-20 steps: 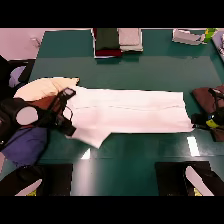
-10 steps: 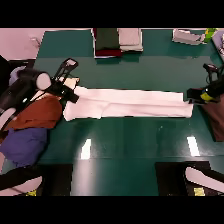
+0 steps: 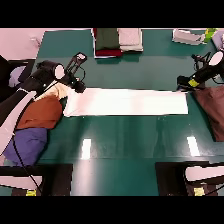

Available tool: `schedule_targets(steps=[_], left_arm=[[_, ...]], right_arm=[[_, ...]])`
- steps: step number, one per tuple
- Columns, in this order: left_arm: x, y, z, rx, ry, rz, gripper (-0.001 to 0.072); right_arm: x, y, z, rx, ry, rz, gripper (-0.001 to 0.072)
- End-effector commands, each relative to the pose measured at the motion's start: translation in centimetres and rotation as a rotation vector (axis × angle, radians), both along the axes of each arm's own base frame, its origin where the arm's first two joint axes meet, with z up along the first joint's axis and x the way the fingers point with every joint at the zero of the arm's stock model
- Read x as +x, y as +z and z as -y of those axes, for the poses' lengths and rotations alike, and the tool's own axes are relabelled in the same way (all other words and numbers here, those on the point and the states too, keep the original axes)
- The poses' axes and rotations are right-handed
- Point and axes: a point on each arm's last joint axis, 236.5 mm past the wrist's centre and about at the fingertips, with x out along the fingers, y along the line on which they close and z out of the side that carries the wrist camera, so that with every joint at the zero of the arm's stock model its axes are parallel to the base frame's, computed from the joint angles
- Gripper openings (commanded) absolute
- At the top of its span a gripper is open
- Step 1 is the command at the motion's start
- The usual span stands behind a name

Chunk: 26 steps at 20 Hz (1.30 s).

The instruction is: Fold the shirts.

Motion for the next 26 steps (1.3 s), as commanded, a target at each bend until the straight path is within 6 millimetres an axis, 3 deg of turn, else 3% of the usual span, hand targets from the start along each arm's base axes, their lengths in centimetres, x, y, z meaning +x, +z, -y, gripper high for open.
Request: schedule_targets(steps=[1, 2, 3, 5, 7, 11, 15, 21, 22, 26], left_arm=[[0.8, 2.2, 0.3, -0.041, 0.060, 0.008, 0.0490], [0.6, 3.0, 0.3, -0.041, 0.061, -0.002, 0.0488], [0.3, 3.4, 0.8, -0.054, 0.058, -0.018, 0.0421], [-0.4, 3.7, 1.7, -0.094, 0.053, -0.053, 0.0023], [-0.9, 3.7, 3.4, -0.177, 0.056, -0.082, 0.0029], [-1.7, 4.7, 7.3, -0.318, 0.037, -0.107, 0.0028], [-3.0, 4.9, 10.7, -0.323, -0.033, -0.095, 0.0028], [-3.5, 5.4, 12.7, -0.364, -0.023, -0.091, 0.0028], [-3.6, 5.3, 12.7, -0.362, -0.024, -0.095, 0.0029], [-4.1, 4.6, 13.4, -0.396, 0.002, -0.145, 0.0028]], right_arm=[[1.3, 1.1, -0.1, 0.027, 0.028, 0.035, 0.0472], [0.8, 1.6, 0.6, 0.015, 0.032, 0.030, 0.0473], [0.0, 2.0, 1.5, 0.015, 0.029, 0.020, 0.0473], [-1.6, 2.4, 3.6, 0.023, -0.008, -0.016, 0.0492], [-3.4, 1.8, 5.8, 0.044, -0.067, -0.068, 0.0580], [-6.4, -3.0, 7.5, 0.087, -0.159, -0.148, 0.0581], [-7.1, -6.5, 5.7, 0.137, -0.160, -0.151, 0.0581], [-5.9, -8.3, 2.5, 0.168, -0.112, -0.133, 0.0574], [-6.0, -8.6, 1.9, 0.171, -0.099, -0.144, 0.0548], [-5.3, -7.8, 1.2, 0.133, -0.056, -0.110, 0.0051]])
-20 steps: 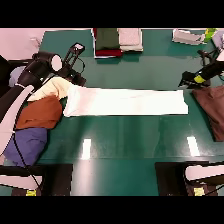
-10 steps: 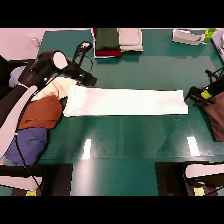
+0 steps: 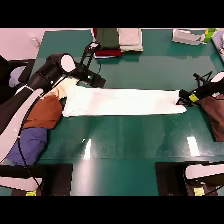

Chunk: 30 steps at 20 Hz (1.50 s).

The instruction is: Fold the shirts.

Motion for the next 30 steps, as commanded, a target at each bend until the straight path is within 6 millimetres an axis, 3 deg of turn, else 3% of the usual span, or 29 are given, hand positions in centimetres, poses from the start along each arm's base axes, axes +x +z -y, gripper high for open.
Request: schedule_targets(steps=[1, 5, 8, 11, 14, 18, 22, 24, 27, 30], left_arm=[[-0.7, -1.1, 1.3, -0.031, 0.006, -0.054, 0.0028], [-2.3, -5.6, 5.7, -0.023, -0.034, -0.119, 0.0028], [-3.0, -7.9, 10.2, -0.073, -0.063, -0.143, 0.0027], [-3.5, -9.3, 13.1, -0.050, -0.146, -0.149, 0.0027], [-3.6, -11.3, 13.9, -0.044, -0.152, -0.184, 0.0028], [-4.3, -13.3, 13.6, -0.010, -0.181, -0.217, 0.0027], [-4.4, -13.3, 13.2, -0.004, -0.176, -0.231, 0.0028], [-3.8, -12.9, 11.8, 0.009, -0.154, -0.249, 0.0028], [-1.3, -9.7, 7.8, 0.027, -0.107, -0.219, 0.0028], [2.3, -3.6, 0.5, 0.077, -0.013, -0.100, 0.0028]], right_arm=[[0.5, 1.1, 0.0, -0.049, 0.034, 0.046, 0.0018], [0.2, 6.3, 0.3, -0.104, 0.054, 0.143, 0.0016], [0.4, 12.0, -1.1, -0.113, 0.099, 0.224, 0.0015], [1.1, 18.1, -4.0, -0.120, 0.158, 0.312, 0.0015], [2.3, 23.5, -8.8, -0.088, 0.228, 0.445, 0.0015], [3.4, 29.1, -15.6, 0.013, 0.335, 0.587, 0.0015], [3.8, 31.7, -20.0, 0.050, 0.418, 0.634, 0.0015], [3.8, 32.5, -21.8, 0.067, 0.444, 0.647, 0.0015], [3.6, 32.8, -24.3, 0.092, 0.481, 0.654, 0.0015], [3.6, 32.6, -28.3, 0.133, 0.531, 0.666, 0.0016]])
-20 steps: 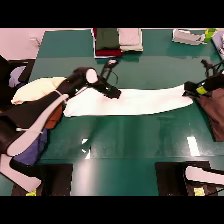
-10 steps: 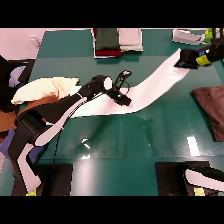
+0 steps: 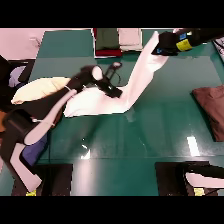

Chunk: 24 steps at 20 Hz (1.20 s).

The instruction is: Fold the shirts.

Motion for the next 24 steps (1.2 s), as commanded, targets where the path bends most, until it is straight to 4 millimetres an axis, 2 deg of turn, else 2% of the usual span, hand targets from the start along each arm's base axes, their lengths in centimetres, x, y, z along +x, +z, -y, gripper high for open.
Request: schedule_targets(steps=[1, 4, 6, 8, 10, 11, 12, 13, 14, 16, 18, 20, 22, 24], left_arm=[[3.4, 6.7, -8.7, 0.075, 0.105, 0.129, 0.0028], [5.2, 14.4, -16.8, 0.102, 0.241, 0.289, 0.0029], [4.9, 19.2, -21.6, 0.111, 0.329, 0.382, 0.0028], [4.0, 23.2, -25.3, 0.122, 0.400, 0.463, 0.0029], [3.0, 26.1, -27.8, 0.135, 0.448, 0.528, 0.0028], [2.5, 27.2, -28.6, 0.144, 0.465, 0.553, 0.0028], [2.1, 27.9, -28.9, 0.145, 0.470, 0.568, 0.0029], [1.8, 28.2, -29.3, 0.159, 0.474, 0.577, 0.0029], [1.6, 28.3, -29.3, 0.161, 0.474, 0.575, 0.0029], [1.2, 27.9, -29.4, 0.170, 0.470, 0.551, 0.0028], [0.9, 27.5, -29.2, 0.174, 0.464, 0.532, 0.0027], [0.8, 27.5, -28.1, 0.163, 0.441, 0.536, 0.0028], [0.8, 27.6, -26.1, 0.142, 0.401, 0.546, 0.0028], [1.0, 27.4, -23.9, 0.125, 0.355, 0.555, 0.0028]], right_arm=[[-0.1, 0.0, -5.4, 0.035, 0.083, 0.019, 0.0016], [-0.4, -1.7, -12.4, 0.061, 0.194, 0.025, 0.0015], [-0.7, -3.4, -18.1, 0.112, 0.255, 0.042, 0.0016], [-1.0, -5.8, -23.8, 0.185, 0.293, 0.046, 0.0016], [-1.4, -8.3, -28.9, 0.246, 0.356, 0.083, 0.0019], [-1.7, -9.1, -31.0, 0.266, 0.399, 0.113, 0.0061], [-2.0, -9.9, -32.2, 0.258, 0.437, 0.136, 0.0231], [-2.0, -10.7, -32.4, 0.236, 0.447, 0.135, 0.0286], [-1.7, -11.2, -31.9, 0.226, 0.439, 0.127, 0.0286], [-0.5, -12.0, -28.6, 0.197, 0.366, 0.072, 0.0286], [1.5, -13.0, -23.4, 0.134, 0.271, 0.040, 0.0286], [3.0, -14.7, -17.1, 0.062, 0.151, -0.020, 0.0286], [3.5, -17.2, -10.7, -0.008, 0.035, -0.122, 0.0286], [3.0, -19.3, -6.5, -0.030, -0.038, -0.239, 0.0289]])
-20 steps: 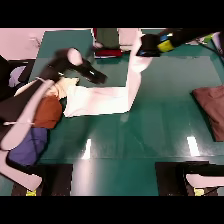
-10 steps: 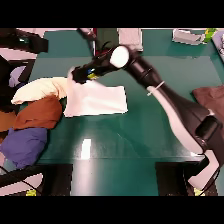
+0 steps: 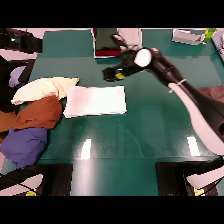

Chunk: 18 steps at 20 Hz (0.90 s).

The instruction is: Fold the shirts.

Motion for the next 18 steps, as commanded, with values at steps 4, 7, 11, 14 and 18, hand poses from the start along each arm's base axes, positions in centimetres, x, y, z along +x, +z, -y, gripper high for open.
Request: schedule_targets(steps=[4, 7, 11, 14, 18], left_arm=[[-0.4, -1.4, 6.6, 0.001, -0.143, -0.015, 0.0028], [-0.8, -2.2, 8.2, 0.006, -0.179, -0.031, 0.0028], [-0.9, -2.3, 8.3, -0.001, -0.183, -0.039, 0.0028], [-0.9, -2.4, 8.3, -0.001, -0.183, -0.041, 0.0028], [-1.0, -2.4, 8.3, 0.000, -0.184, -0.044, 0.0028]], right_arm=[[-1.7, -5.7, 9.8, -0.115, -0.163, -0.260, 0.0462], [-2.0, -6.5, 9.4, -0.114, -0.196, -0.297, 0.0463], [-3.0, -10.4, 8.1, -0.118, -0.277, -0.447, 0.0463], [-4.1, -13.4, 6.7, -0.155, -0.253, -0.503, 0.0466], [-4.3, -15.3, 5.2, -0.177, -0.242, -0.544, 0.0466]])
